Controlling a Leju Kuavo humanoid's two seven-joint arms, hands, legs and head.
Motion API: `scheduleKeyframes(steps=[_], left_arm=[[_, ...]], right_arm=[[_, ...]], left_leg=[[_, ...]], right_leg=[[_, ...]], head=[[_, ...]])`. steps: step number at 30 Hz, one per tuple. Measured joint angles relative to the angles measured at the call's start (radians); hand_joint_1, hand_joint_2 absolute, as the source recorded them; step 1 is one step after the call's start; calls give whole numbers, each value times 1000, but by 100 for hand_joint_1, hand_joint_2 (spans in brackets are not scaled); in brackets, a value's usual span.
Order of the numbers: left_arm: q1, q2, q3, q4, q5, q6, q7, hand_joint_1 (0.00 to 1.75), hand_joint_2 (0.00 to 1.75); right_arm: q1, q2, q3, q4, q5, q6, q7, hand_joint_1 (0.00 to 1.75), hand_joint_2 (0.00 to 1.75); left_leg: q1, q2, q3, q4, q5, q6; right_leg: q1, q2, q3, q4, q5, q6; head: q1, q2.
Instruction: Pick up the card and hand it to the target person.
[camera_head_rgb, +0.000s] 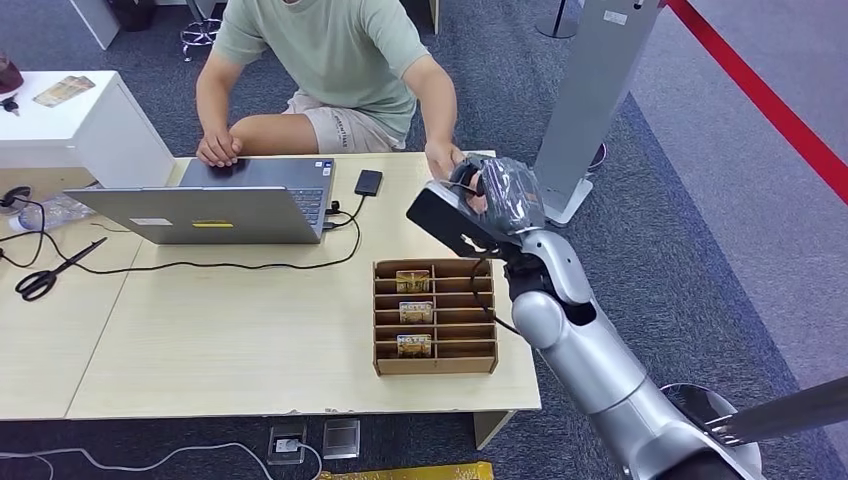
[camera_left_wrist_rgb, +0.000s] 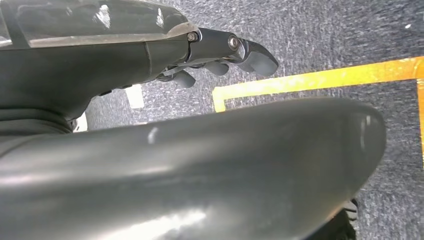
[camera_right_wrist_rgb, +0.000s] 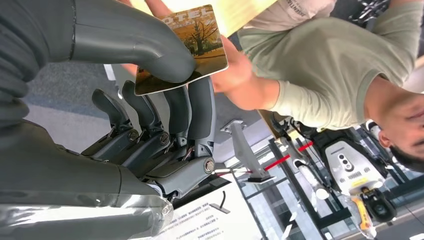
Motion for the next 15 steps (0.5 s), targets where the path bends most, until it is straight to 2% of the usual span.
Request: scheduleKeyframes(steps=[4, 8, 12, 15], left_arm=[[-9, 0, -6, 0, 0, 3, 9, 0, 0], [-10, 0, -13, 0, 2, 7, 11, 0, 0], [-9, 0, -19, 0, 5, 8, 11, 0, 0], [-9, 0, -23, 0, 5, 7, 12, 0, 0]], right_arm=[[-110, 43, 18, 179, -6, -19, -4, 154, 175], [-168, 70, 28, 305, -7, -25, -6, 154, 175], [-197, 93, 37, 403, -10, -25, -17, 0, 175], [-201, 108, 45, 461, -13, -27, -23, 0, 175]], left_leg=[[0, 0, 0, 0, 0, 0], [0, 0, -1, 0, 0, 0], [0, 0, 0, 0, 0, 0], [0, 0, 0, 0, 0, 0]], right_leg=[[0, 0, 0, 0, 0, 0], [0, 0, -1, 0, 0, 0], [0, 0, 0, 0, 0, 0], [0, 0, 0, 0, 0, 0]], head=[[0, 0], [1, 0], [2, 0], [1, 0]])
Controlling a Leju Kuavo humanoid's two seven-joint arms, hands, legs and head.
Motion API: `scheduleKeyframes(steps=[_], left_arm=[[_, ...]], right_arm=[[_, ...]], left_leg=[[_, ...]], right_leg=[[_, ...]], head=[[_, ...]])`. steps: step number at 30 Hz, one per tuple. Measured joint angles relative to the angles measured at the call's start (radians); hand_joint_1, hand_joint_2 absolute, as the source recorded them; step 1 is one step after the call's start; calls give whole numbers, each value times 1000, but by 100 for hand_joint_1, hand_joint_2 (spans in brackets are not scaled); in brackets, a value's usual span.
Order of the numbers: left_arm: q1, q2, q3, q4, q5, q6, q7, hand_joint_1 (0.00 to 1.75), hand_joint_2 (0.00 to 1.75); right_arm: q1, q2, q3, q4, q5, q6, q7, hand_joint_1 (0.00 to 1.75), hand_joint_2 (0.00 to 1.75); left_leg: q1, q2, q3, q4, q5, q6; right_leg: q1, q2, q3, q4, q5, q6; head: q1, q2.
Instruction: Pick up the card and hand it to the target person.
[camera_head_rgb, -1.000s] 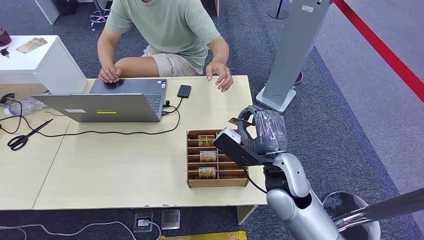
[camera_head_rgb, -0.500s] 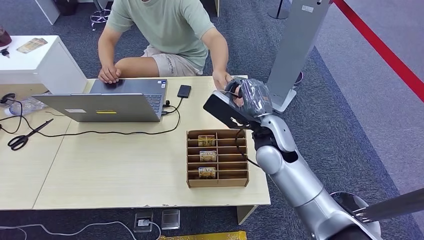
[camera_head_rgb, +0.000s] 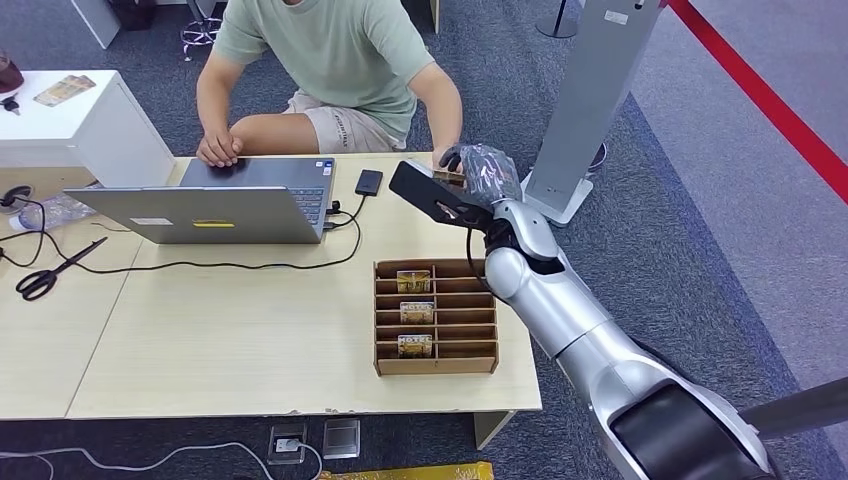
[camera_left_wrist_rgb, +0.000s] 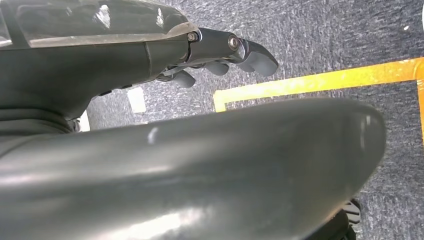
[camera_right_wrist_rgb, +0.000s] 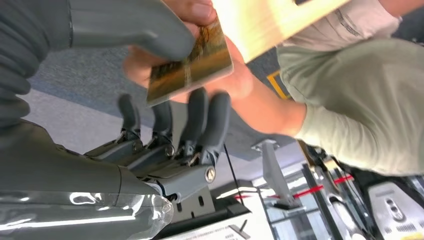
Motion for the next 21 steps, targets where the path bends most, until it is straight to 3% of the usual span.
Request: scheduleKeyframes(steps=[11, 15, 21], left_arm=[[4, 0, -4, 0, 29, -3, -38, 0, 0], [18, 0, -4, 0, 47, -2, -43, 0, 0], [33, 0, -3, 0, 70, 1, -27, 0, 0]], right_arm=[[4, 17, 13, 48, -56, -23, -28, 0, 175], [49, -18, 3, -69, -102, -42, -10, 0, 175], [204, -114, -46, -364, -213, -49, 0, 0, 175]], left_leg=[[0, 0, 0, 0, 0, 0], [0, 0, 1, 0, 0, 0], [0, 0, 1, 0, -1, 0]], right_leg=[[0, 0, 0, 0, 0, 0], [0, 0, 0, 0, 0, 0], [0, 0, 0, -1, 0, 0]], head=[[-1, 0], [-1, 0], [1, 0]])
